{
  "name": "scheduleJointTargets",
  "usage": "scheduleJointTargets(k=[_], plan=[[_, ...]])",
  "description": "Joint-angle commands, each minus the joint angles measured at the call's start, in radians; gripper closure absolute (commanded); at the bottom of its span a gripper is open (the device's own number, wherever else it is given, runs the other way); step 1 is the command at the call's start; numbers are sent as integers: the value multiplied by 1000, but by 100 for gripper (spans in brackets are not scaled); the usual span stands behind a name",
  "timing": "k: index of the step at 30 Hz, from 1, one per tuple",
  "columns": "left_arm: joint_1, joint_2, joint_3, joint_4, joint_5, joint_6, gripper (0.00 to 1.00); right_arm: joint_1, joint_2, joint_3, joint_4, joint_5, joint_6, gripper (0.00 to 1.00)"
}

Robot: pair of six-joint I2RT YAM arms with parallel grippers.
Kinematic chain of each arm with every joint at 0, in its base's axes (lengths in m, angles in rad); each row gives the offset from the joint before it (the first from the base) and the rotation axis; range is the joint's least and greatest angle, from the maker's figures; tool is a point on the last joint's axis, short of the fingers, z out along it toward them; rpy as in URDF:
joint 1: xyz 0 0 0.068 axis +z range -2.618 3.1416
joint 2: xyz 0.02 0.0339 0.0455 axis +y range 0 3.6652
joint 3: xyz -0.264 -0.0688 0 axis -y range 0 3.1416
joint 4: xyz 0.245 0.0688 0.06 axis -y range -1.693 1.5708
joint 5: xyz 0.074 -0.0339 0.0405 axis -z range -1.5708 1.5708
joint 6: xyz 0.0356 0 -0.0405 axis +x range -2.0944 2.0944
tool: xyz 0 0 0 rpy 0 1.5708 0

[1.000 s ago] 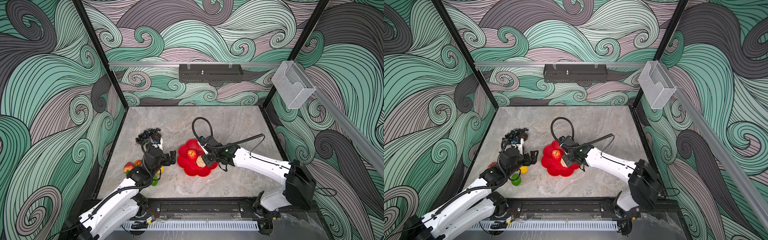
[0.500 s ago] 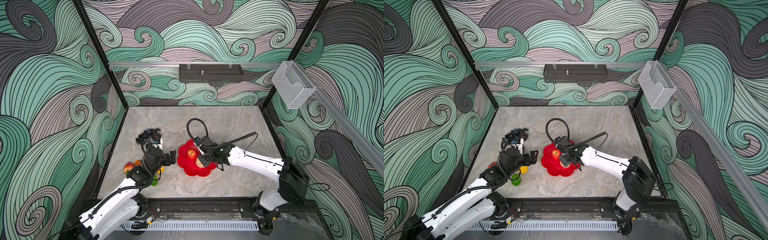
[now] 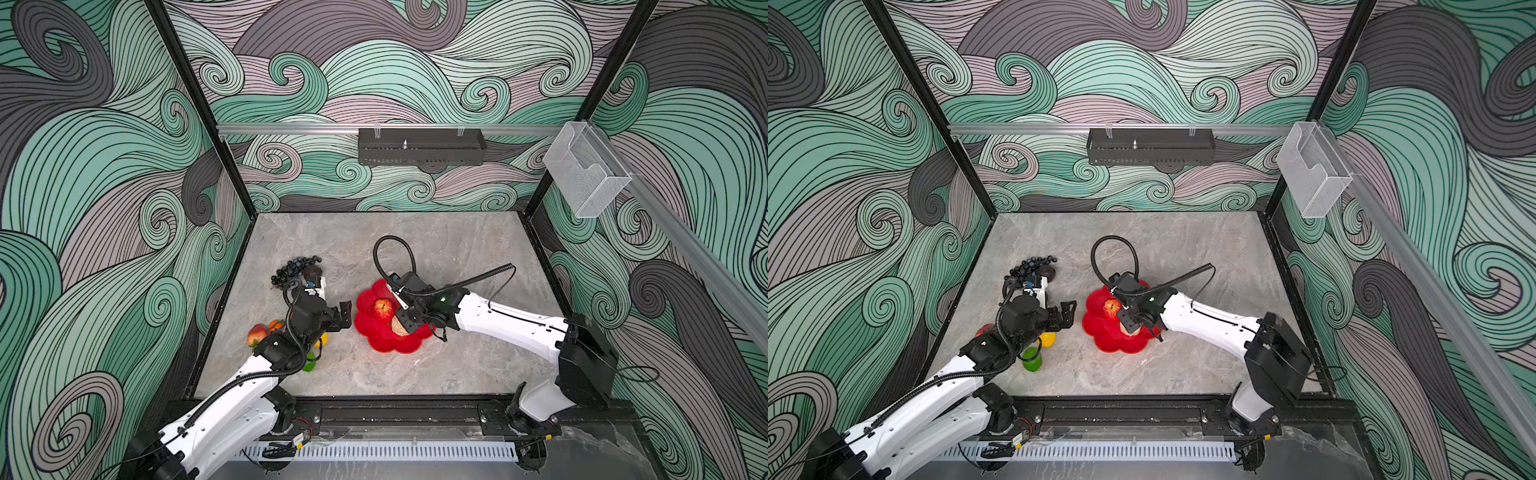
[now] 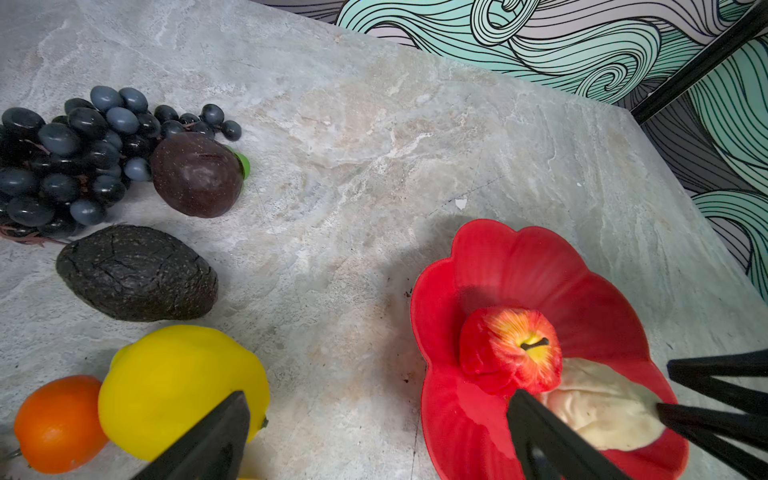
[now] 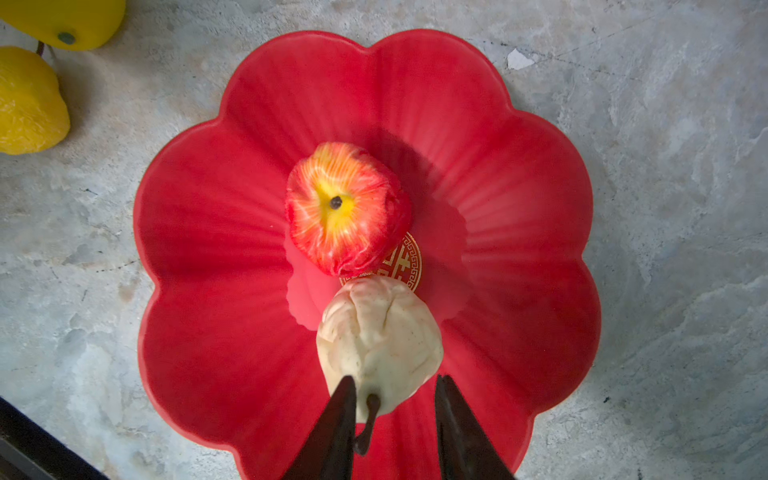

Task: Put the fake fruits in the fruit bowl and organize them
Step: 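Open the right gripper to release the squash in the bowl, then close the right gripper on the pale squash again inside the bowl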

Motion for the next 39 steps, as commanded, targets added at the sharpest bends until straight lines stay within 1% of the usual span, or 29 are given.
scheduleJointTargets(k=[1,9,19,27,33,36,39], plan=[[6,8,23,-8,-21,12,1,5,-33,12,-4,-13,11,62],[5,15,24,-6,-21,12,1,5,-47,2,19,-58,20,57],[4,19,24,-5,-21,13,1,5,-52,-5,31,-95,22,56],[5,22,26,-5,-20,12,1,5,-84,-9,32,-82,19,55],[6,25,24,-2,-18,13,1,-12,-153,-42,41,-47,4,50],[6,36,25,4,-16,10,1,-24,-163,-71,73,-84,24,50],[6,42,29,4,-14,4,1,-27,-146,-107,141,-181,79,50]])
